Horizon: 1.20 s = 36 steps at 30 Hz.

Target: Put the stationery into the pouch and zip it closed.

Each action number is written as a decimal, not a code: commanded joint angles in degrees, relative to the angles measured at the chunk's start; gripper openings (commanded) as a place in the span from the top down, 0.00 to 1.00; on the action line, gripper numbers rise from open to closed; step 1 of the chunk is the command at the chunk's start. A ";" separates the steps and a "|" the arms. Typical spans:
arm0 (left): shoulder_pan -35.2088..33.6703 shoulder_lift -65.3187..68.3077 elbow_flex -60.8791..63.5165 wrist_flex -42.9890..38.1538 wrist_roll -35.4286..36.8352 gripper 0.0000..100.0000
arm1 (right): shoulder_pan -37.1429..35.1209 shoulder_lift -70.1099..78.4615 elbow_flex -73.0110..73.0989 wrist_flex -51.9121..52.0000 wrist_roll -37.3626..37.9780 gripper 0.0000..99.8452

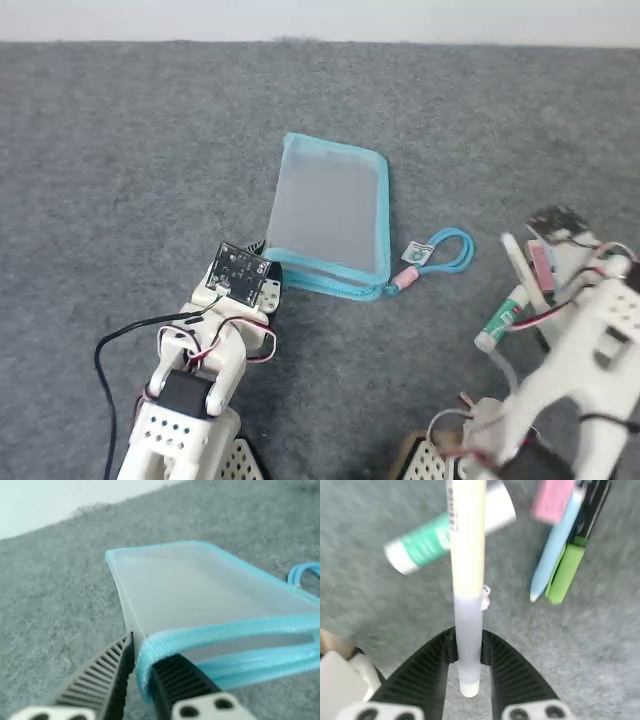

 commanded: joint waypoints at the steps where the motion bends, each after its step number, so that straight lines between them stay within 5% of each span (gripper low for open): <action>1: 0.70 -0.70 -1.27 -4.22 1.05 0.99 | -12.62 -12.79 -0.26 6.73 -4.22 0.99; 9: 0.26 -0.62 -2.33 -4.48 3.25 0.99 | -45.58 -29.58 0.79 20.44 -18.73 0.99; 16: 0.18 -0.62 -2.51 -4.75 3.25 0.99 | -57.98 -29.58 2.29 20.62 -20.40 0.99; 22: 0.26 -0.62 -3.65 -4.66 3.43 0.99 | -59.91 -23.43 1.93 20.09 -20.66 0.99; 36: 0.70 -0.62 -3.30 -4.48 3.34 0.99 | -59.82 9.98 -19.08 18.07 -34.73 0.99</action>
